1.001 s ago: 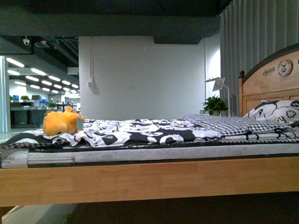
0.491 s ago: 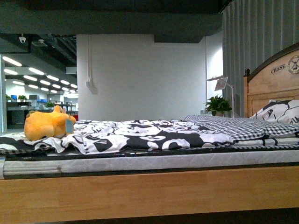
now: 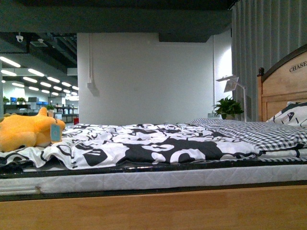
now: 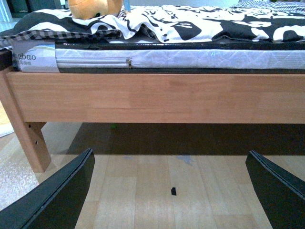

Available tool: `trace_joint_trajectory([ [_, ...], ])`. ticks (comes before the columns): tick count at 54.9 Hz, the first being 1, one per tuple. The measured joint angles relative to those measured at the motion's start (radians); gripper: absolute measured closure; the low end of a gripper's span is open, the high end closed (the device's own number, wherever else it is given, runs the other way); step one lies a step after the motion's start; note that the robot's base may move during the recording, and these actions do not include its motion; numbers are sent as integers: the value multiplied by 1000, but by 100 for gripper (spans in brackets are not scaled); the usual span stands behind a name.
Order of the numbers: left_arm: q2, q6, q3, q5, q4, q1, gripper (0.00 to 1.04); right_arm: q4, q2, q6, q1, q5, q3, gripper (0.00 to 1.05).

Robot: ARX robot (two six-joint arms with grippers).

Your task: Put away toys

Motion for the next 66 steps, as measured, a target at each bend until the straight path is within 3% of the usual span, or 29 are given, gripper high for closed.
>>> trace_joint_trajectory([
  [66,0,0,0,0,0,0,6,0,0,0,0,1,0,2],
])
